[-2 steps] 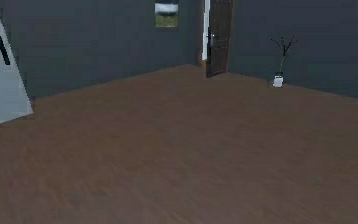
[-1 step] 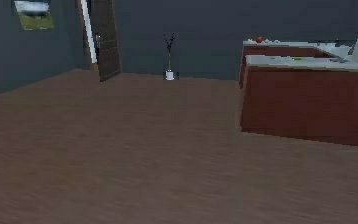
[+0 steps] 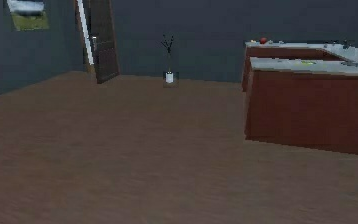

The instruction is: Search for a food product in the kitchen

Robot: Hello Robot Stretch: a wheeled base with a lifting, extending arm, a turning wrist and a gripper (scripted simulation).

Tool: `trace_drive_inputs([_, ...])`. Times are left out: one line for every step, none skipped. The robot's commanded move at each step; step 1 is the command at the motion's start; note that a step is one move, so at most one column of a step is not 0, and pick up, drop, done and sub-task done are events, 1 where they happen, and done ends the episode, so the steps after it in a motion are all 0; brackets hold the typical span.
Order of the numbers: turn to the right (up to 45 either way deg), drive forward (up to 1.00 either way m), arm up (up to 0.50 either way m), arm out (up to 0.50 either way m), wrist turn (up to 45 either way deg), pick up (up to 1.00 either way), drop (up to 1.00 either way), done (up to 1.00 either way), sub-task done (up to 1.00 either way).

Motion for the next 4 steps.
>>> trace_drive_inputs([6.0, 0.00, 0.00, 0.00, 0.0, 0.00, 0.00, 0.00, 0.00])
trace_drive_inputs([0.0, 1.00, 0.00, 0.00, 0.0, 0.00, 0.00, 0.00, 0.00])
trace_drive_inputs([0.0, 1.00, 0.00, 0.00, 0.0, 0.00, 0.00, 0.00, 0.00])
trace_drive_inputs([6.0, 0.00, 0.00, 0.00, 0.0, 0.00, 0.00, 0.00, 0.00])
